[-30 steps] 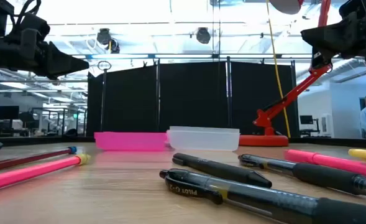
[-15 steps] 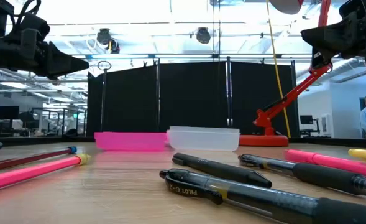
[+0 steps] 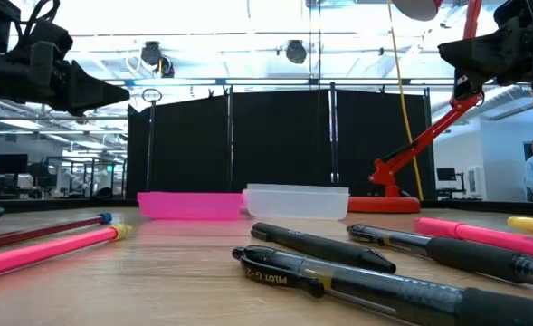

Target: Pick & place school supplies into a supply box

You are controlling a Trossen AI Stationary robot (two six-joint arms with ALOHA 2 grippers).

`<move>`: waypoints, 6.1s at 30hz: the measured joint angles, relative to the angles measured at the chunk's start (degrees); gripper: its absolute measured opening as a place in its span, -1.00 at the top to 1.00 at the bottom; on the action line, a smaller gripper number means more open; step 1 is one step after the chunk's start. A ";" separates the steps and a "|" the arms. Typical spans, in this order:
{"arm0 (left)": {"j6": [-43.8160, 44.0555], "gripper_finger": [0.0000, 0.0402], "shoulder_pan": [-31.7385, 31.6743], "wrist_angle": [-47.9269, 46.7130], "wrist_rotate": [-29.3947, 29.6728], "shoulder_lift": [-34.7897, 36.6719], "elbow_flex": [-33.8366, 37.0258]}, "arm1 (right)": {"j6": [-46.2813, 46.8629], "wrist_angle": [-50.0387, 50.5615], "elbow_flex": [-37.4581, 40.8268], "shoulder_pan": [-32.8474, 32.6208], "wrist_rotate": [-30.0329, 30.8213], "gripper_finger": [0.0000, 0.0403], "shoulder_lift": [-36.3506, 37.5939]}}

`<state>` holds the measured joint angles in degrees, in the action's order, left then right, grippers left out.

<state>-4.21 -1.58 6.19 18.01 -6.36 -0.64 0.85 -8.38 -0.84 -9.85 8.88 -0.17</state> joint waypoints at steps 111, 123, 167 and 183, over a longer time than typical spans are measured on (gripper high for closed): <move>0.90 0.75 0.00 0.03 -0.03 -0.01 0.00 | -4.26 -0.38 0.01 0.01 0.02 1.00 0.01; 14.52 0.75 4.08 -7.75 -5.34 -4.30 -9.86 | -12.54 0.35 -0.01 0.01 0.02 1.00 0.01; 117.14 0.56 36.85 -77.78 -14.62 -90.40 -66.42 | -4.51 -0.21 -0.01 0.01 0.00 1.00 -0.10; 118.88 -0.08 36.44 -71.52 -18.48 -94.90 -62.28 | -4.92 -3.66 0.02 0.01 1.62 1.00 -0.13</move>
<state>114.67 34.85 -65.33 -0.47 -101.25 -62.92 -4.07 -12.03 -0.82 -9.85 10.50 -0.30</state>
